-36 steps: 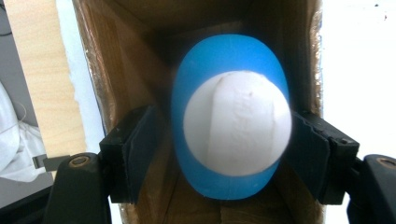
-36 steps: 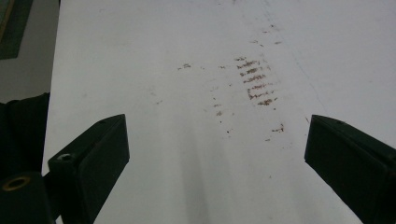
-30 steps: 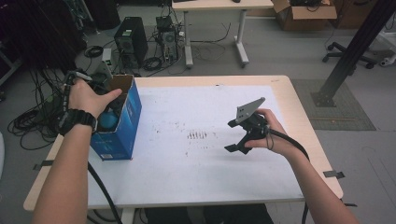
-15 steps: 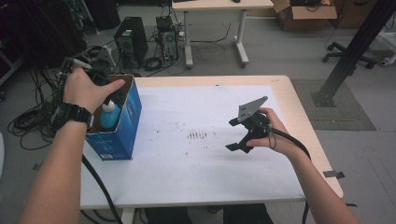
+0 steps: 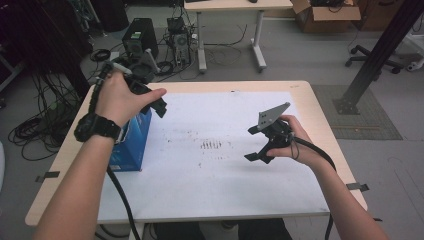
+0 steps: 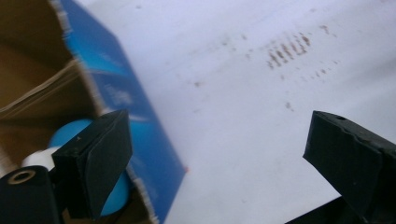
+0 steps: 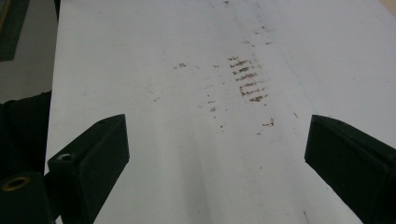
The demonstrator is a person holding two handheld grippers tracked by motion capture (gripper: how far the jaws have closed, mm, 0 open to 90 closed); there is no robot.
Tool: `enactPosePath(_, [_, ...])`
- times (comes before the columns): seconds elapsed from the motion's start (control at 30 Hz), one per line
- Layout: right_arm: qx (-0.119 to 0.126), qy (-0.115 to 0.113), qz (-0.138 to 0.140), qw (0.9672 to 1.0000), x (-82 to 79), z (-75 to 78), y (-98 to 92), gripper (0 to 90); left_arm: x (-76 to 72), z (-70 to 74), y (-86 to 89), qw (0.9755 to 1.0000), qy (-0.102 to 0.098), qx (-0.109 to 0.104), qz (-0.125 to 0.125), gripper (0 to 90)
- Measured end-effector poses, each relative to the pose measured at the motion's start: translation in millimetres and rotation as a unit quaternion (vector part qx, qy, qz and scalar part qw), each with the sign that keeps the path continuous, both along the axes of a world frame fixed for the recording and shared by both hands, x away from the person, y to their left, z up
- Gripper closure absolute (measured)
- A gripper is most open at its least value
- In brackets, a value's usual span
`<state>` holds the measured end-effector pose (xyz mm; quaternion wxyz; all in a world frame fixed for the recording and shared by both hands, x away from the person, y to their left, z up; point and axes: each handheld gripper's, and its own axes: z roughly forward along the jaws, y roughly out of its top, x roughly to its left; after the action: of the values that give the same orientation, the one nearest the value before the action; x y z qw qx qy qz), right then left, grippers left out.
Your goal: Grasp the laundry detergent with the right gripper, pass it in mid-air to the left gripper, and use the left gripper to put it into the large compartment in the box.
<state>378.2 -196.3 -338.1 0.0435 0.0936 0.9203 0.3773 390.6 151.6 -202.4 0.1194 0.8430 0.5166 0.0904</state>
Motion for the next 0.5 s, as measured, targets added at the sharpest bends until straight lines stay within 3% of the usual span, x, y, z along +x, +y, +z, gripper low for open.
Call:
enactPosePath(0.3, [0.002,0.001,-0.008,1.0,-1.2,-0.2,-7.1,6.7,-5.5,-22.8,-46.7,0.9979,0.013,-0.003,-0.063,4.7])
enactPosePath(0.5, [0.002,0.002,-0.012,0.9999,-0.6,-1.2,-10.9,6.7,-10.3,-43.7,-70.3,0.9947,0.022,0.002,-0.1,4.5])
